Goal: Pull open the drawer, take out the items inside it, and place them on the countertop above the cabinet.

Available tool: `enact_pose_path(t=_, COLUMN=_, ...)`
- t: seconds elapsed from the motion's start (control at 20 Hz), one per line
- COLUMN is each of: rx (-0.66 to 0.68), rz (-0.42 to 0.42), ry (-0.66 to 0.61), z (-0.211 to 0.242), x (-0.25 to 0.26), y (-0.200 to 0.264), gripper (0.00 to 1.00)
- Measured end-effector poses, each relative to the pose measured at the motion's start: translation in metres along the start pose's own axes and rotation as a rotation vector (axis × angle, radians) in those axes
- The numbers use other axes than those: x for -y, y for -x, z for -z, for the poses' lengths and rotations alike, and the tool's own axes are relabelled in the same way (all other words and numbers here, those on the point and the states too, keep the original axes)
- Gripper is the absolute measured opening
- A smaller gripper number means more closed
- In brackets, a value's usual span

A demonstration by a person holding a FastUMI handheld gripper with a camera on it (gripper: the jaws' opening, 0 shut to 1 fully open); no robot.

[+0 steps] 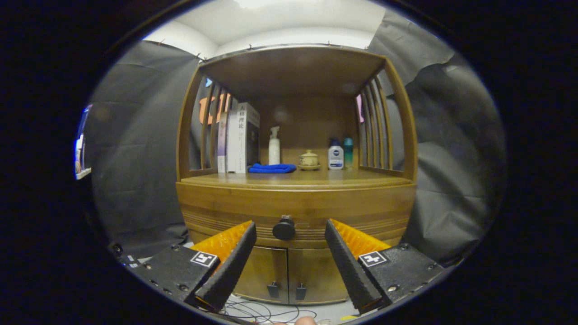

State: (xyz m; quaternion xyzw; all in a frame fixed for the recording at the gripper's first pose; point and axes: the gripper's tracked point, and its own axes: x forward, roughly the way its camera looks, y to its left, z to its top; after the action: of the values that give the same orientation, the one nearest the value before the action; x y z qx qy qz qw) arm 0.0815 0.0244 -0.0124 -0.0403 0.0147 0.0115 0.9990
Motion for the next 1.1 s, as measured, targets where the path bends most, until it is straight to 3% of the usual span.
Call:
enact_pose_path(t=0.3, rx=-0.069, rz=0.024, ry=0.026, z=0.018, x=-0.004, y=-0.053, gripper=0.98)
enact_pose_path(t=0.6, rx=-0.100, rz=0.051, ry=0.020, z=0.028, x=-0.002, y=-0.074, gripper=0.92)
enact_pose_path(t=1.1, rx=-0.134, rz=0.057, ry=-0.009, z=0.042, x=-0.006, y=-0.084, gripper=0.55)
